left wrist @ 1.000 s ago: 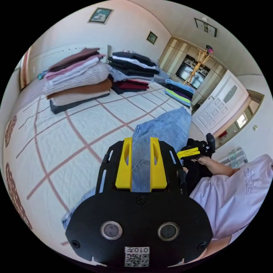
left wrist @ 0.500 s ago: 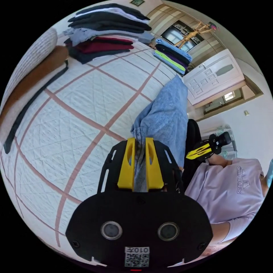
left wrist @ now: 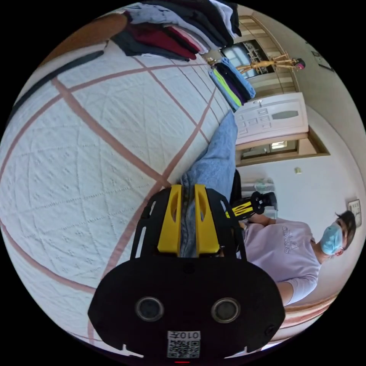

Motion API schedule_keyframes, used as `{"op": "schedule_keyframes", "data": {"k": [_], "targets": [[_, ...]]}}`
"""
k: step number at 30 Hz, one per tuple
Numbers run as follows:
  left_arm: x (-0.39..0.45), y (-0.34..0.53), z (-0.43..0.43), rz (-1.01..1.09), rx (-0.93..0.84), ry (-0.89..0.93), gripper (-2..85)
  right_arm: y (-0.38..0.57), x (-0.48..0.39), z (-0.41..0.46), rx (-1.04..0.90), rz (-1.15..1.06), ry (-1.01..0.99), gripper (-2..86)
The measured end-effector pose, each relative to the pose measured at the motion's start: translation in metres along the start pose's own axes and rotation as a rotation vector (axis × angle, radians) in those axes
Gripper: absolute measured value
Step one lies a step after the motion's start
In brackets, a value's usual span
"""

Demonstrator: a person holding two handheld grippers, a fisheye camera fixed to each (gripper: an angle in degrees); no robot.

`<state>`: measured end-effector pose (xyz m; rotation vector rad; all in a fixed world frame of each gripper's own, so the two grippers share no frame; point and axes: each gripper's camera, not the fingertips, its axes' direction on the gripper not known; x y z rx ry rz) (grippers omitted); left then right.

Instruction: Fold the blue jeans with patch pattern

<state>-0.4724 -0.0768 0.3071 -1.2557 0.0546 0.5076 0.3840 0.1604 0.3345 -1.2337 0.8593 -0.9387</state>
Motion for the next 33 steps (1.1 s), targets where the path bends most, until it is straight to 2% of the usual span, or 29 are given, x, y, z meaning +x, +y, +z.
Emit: {"op": "schedule_keyframes", "data": {"k": [1, 4, 8, 11, 13, 14, 18, 20, 24, 28, 31, 33], "targets": [[-0.002, 0.01, -0.005, 0.0, 0.035, 0.022, 7.1, 0.0, 0.0, 0.0, 0.002, 0.001, 0.005, 2.3], [0.024, 0.038, -0.03, 0.053, 0.133, -0.091, 8.3, 0.0, -0.002, -0.002, 0.005, -0.003, 0.021, 2.4], [0.036, 0.054, -0.029, 0.016, 0.012, -0.268, 9.1, -0.001, -0.002, -0.002, 0.004, 0.002, 0.034, 2.7], [0.02, 0.051, -0.008, -0.015, -0.061, -0.251, 8.0, -0.002, -0.002, -0.002, 0.001, 0.014, 0.036, 2.7], [0.015, 0.052, -0.008, -0.027, -0.039, -0.257, 6.0, -0.002, -0.003, -0.003, -0.003, 0.019, 0.043, 2.6], [0.022, 0.053, -0.011, 0.034, -0.004, -0.188, 4.6, -0.001, -0.006, -0.004, -0.005, 0.015, 0.056, 2.6], [0.034, 0.055, -0.015, 0.057, 0.008, -0.261, 2.8, 0.002, -0.016, -0.004, -0.019, -0.017, 0.108, 2.4], [0.023, 0.053, -0.001, 0.016, -0.016, -0.274, 2.7, 0.004, -0.016, -0.001, -0.017, -0.008, 0.109, 2.4], [0.006, 0.06, 0.001, -0.058, 0.019, -0.188, 4.0, 0.008, -0.011, -0.006, -0.011, 0.008, 0.087, 2.3], [0.063, 0.063, -0.016, -0.062, 0.064, -0.397, 6.4, 0.018, -0.006, -0.018, 0.033, 0.029, 0.104, 2.4], [0.136, 0.035, -0.012, 0.104, 0.116, -0.5, 7.7, 0.021, 0.0, -0.02, 0.057, 0.05, 0.053, 2.6], [0.161, 0.001, 0.008, 0.2, 0.057, -0.517, 8.2, 0.018, 0.0, -0.017, 0.055, 0.034, 0.018, 2.7]]}}
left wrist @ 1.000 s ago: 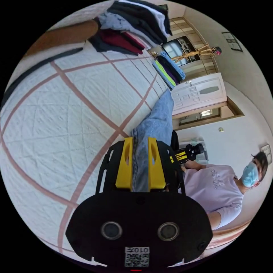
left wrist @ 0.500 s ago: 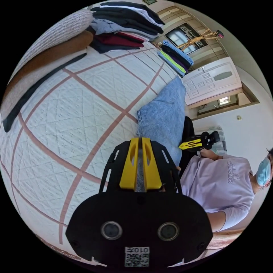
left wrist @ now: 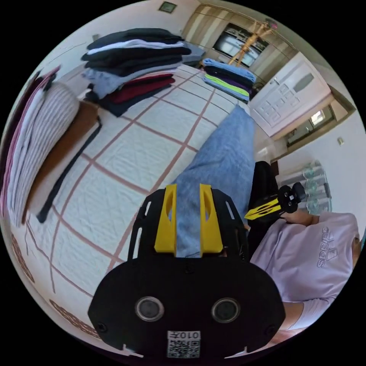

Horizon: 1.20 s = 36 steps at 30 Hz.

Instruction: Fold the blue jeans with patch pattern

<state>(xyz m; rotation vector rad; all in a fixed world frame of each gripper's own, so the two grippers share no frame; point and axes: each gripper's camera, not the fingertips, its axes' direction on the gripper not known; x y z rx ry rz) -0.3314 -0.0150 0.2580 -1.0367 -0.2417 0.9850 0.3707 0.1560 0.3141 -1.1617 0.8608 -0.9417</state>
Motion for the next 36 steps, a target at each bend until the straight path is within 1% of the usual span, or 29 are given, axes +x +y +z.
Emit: {"op": "schedule_keyframes", "data": {"k": [2, 6, 7, 8, 9, 13, 15, 16, 17, 18, 19, 20, 21, 22, 23, 24, 25, 26, 27, 28, 29, 31, 32, 34, 35, 36], "targets": [[0.014, -0.047, 0.032, 0.101, -0.089, 0.004, 8.4, 0.0, -0.003, 0.001, -0.009, -0.017, 0.013, 2.8], [0.026, -0.093, 0.08, 0.209, -0.217, 0.087, 6.8, 0.013, -0.006, -0.001, -0.03, -0.027, 0.067, 2.8], [0.032, -0.101, 0.093, 0.238, -0.267, 0.075, 5.2, 0.016, -0.005, -0.002, -0.032, -0.023, 0.069, 2.8], [0.034, -0.105, 0.097, 0.239, -0.289, 0.007, 3.7, 0.021, -0.003, -0.003, -0.035, -0.013, 0.07, 2.8], [0.035, -0.106, 0.095, 0.242, -0.274, -0.004, 2.9, 0.026, 0.0, -0.003, -0.035, -0.002, 0.068, 2.7], [0.02, -0.096, 0.073, 0.154, -0.192, 0.062, 1.0, 0.035, 0.008, -0.004, -0.031, 0.019, 0.059, 2.7], [0.007, -0.083, 0.082, 0.078, -0.178, 0.104, 1.2, 0.033, 0.015, 0.008, -0.079, 0.039, 0.068, 2.7], [-0.003, -0.071, 0.091, -0.001, -0.163, 0.157, 1.7, 0.033, 0.017, 0.01, -0.087, 0.042, 0.067, 2.7], [-0.012, -0.056, 0.087, -0.078, -0.1, 0.205, 2.4, 0.034, 0.021, 0.012, -0.095, 0.049, 0.057, 2.7], [-0.013, -0.048, 0.08, -0.105, -0.055, 0.224, 2.9, 0.034, 0.024, 0.01, -0.107, 0.054, 0.041, 2.6], [-0.009, -0.028, 0.059, -0.129, 0.056, 0.23, 3.7, 0.035, 0.025, 0.009, -0.113, 0.054, 0.035, 2.6], [0.006, -0.002, 0.028, -0.127, 0.18, 0.194, 4.5, 0.038, 0.025, 0.005, -0.121, 0.05, 0.03, 2.6], [0.016, 0.014, 0.01, -0.129, 0.244, 0.168, 4.8, 0.042, 0.024, -0.001, -0.12, 0.045, 0.048, 2.6], [0.039, 0.053, -0.027, -0.129, 0.378, 0.118, 5.5, 0.045, 0.022, -0.006, -0.107, 0.04, 0.071, 2.6], [0.065, 0.098, -0.06, -0.125, 0.506, 0.076, 5.5, 0.052, 0.016, -0.016, -0.046, 0.026, 0.125, 2.6], [0.079, 0.122, -0.073, -0.124, 0.563, 0.058, 5.5, 0.059, 0.01, -0.025, 0.029, 0.018, 0.164, 2.6], [0.106, 0.171, -0.095, -0.12, 0.663, 0.014, 5.1, 0.062, 0.008, -0.028, 0.06, 0.016, 0.177, 2.6], [0.131, 0.218, -0.108, -0.118, 0.726, -0.05, 4.7, 0.065, 0.006, -0.028, 0.084, 0.005, 0.197, 2.5], [0.141, 0.239, -0.112, -0.12, 0.735, -0.087, 4.5, 0.065, 0.008, -0.018, 0.035, -0.015, 0.209, 2.5], [0.157, 0.276, -0.115, -0.14, 0.704, -0.163, 4.0, 0.063, 0.011, -0.009, -0.021, -0.02, 0.213, 2.5], [0.166, 0.308, -0.114, -0.172, 0.632, -0.225, 3.4, 0.062, 0.018, 0.006, -0.081, -0.014, 0.212, 2.6], [0.165, 0.349, -0.105, -0.235, 0.519, -0.256, 2.4, 0.064, 0.028, 0.002, -0.086, -0.004, 0.163, 2.5], [0.156, 0.373, -0.096, -0.293, 0.445, -0.216, 1.8, 0.065, 0.037, -0.003, -0.109, 0.008, 0.112, 2.5], [0.137, 0.404, -0.079, -0.405, 0.364, -0.134, 0.9, 0.07, 0.05, -0.013, -0.125, 0.01, 0.03, 2.6], [0.132, 0.422, -0.075, -0.437, 0.419, -0.092, 0.4, 0.077, 0.058, -0.028, -0.096, 0.012, -0.005, 2.7], [0.131, 0.429, -0.076, -0.458, 0.463, -0.068, 0.3, 0.091, 0.068, -0.052, 0.012, 0.043, 0.021, 2.8]]}}
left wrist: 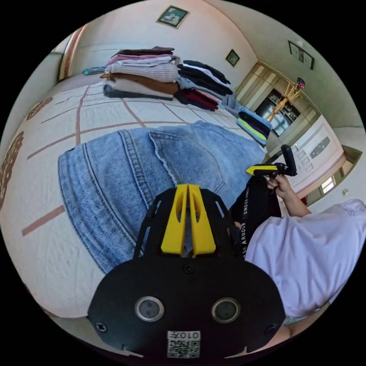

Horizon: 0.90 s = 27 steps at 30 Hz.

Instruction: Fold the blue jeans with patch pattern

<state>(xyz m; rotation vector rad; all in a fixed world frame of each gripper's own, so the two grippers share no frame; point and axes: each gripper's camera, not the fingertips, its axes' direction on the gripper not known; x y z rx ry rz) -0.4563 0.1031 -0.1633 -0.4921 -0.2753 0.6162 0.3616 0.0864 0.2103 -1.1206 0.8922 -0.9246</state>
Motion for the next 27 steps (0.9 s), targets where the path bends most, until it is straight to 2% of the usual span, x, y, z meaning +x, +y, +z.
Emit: {"op": "schedule_keyframes", "data": {"k": [1, 3, 5, 8, 12, 14, 17, 24, 27], "targets": [[-0.003, 0.005, -0.006, -0.058, 0.043, 0.025, 0.1, 0.008, 0.008, -0.014, 0.062, 0.03, 0.024, 2.8], [0.016, 0.004, -0.019, -0.045, 0.126, -0.022, 0.0, 0.052, 0.053, -0.07, 0.287, 0.205, 0.159, 3.2], [0.065, -0.006, -0.036, 0.089, 0.262, -0.092, -0.1, 0.095, 0.095, -0.107, 0.425, 0.368, 0.268, 3.8], [0.12, -0.034, -0.028, 0.297, 0.239, -0.058, -0.2, 0.167, 0.169, -0.151, 0.557, 0.637, 0.322, 5.8], [0.156, -0.067, -0.005, 0.346, 0.207, 0.026, -0.2, 0.248, 0.255, -0.168, 0.656, 0.949, 0.262, 7.7], [0.168, -0.081, 0.006, 0.312, 0.23, 0.158, -0.2, 0.271, 0.282, -0.164, 0.689, 1.031, 0.214, 8.3], [0.18, -0.093, 0.021, 0.268, 0.208, 0.244, -0.2, 0.292, 0.315, -0.154, 0.715, 1.1, 0.172, 9.4], [0.198, -0.099, 0.026, 0.201, 0.183, 0.299, -0.2, 0.299, 0.354, -0.131, 0.769, 1.156, 0.055, 11.2], [0.205, -0.101, 0.025, 0.185, 0.172, 0.302, -0.2, 0.285, 0.337, -0.133, 0.752, 1.19, 0.176, 10.4]]}}
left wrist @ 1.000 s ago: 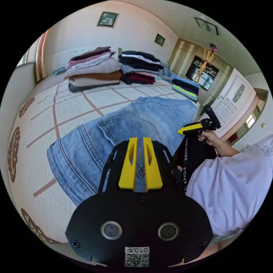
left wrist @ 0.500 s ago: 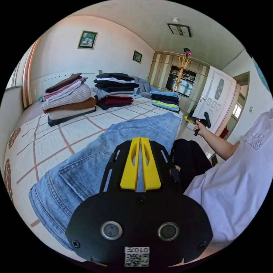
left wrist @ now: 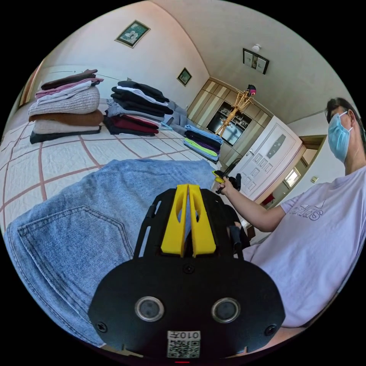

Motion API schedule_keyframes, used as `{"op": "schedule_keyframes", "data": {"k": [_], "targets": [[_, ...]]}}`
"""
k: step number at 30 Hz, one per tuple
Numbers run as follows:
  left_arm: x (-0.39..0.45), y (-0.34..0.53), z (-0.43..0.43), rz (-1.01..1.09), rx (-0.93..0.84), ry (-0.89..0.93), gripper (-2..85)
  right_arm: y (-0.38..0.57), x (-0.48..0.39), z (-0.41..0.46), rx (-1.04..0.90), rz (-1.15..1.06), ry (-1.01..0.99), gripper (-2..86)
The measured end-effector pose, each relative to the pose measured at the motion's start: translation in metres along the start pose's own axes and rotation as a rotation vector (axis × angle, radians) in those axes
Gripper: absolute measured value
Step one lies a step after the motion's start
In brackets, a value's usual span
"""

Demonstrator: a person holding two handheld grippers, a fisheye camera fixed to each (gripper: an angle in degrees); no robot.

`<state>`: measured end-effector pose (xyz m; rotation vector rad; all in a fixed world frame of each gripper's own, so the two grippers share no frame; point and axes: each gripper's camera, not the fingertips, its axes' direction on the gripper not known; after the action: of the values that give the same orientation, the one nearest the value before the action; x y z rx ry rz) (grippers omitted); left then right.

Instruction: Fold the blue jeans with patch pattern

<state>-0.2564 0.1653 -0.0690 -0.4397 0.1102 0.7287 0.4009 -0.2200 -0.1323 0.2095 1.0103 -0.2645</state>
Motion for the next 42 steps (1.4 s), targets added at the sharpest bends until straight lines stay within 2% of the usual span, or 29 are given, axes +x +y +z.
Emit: {"op": "schedule_keyframes", "data": {"k": [5, 12, 16, 19, 22, 24, 26, 28, 30, 32, 34, 36, 42], "targets": [[0.013, -0.011, 0.007, 0.009, -0.016, 0.032, -0.2, 0.012, -0.033, -0.012, 0.051, -0.147, 0.104, 6.6], [0.036, -0.02, 0.014, 0.061, -0.037, 0.063, -0.2, 0.0, 0.027, -0.004, -0.09, 0.03, -0.259, 4.7], [0.04, -0.021, 0.008, 0.041, 0.003, 0.117, -0.2, -0.004, 0.003, -0.025, -0.123, -0.012, -0.294, 4.2], [0.041, -0.019, -0.005, 0.026, 0.044, 0.112, -0.2, 0.008, -0.078, -0.06, -0.091, -0.226, -0.306, 4.1], [0.04, -0.018, -0.02, 0.01, 0.076, 0.101, -0.1, 0.063, -0.194, -0.092, -0.079, -0.586, -0.332, 4.2], [0.037, -0.018, -0.028, -0.002, 0.096, 0.099, -0.1, 0.146, -0.281, -0.103, -0.112, -0.914, -0.351, 4.2], [0.029, -0.017, -0.035, -0.025, 0.106, 0.111, 0.0, 0.22, -0.327, -0.099, -0.16, -1.106, -0.382, 4.2], [0.022, -0.015, -0.036, -0.051, 0.092, 0.117, 0.1, 0.295, -0.354, -0.081, -0.236, -1.251, -0.397, 4.2], [0.017, -0.012, -0.04, -0.069, 0.087, 0.096, 0.3, 0.384, -0.366, -0.032, -0.416, -1.459, -0.295, 4.2], [0.016, -0.009, -0.046, -0.07, 0.061, 0.053, 0.5, 0.426, -0.359, 0.007, -0.593, -1.535, -0.173, 4.2], [0.017, -0.007, -0.049, -0.07, 0.029, 0.022, 0.6, 0.431, -0.354, 0.005, -0.526, -1.505, -0.223, 4.2], [0.018, -0.005, -0.049, -0.075, -0.015, -0.007, 0.8, 0.424, -0.364, 0.007, -0.615, -1.482, -0.232, 4.4], [0.041, -0.017, -0.038, -0.01, -0.043, -0.048, 1.6, 0.445, -0.378, 0.007, -0.703, -1.565, -0.289, 7.2]]}}
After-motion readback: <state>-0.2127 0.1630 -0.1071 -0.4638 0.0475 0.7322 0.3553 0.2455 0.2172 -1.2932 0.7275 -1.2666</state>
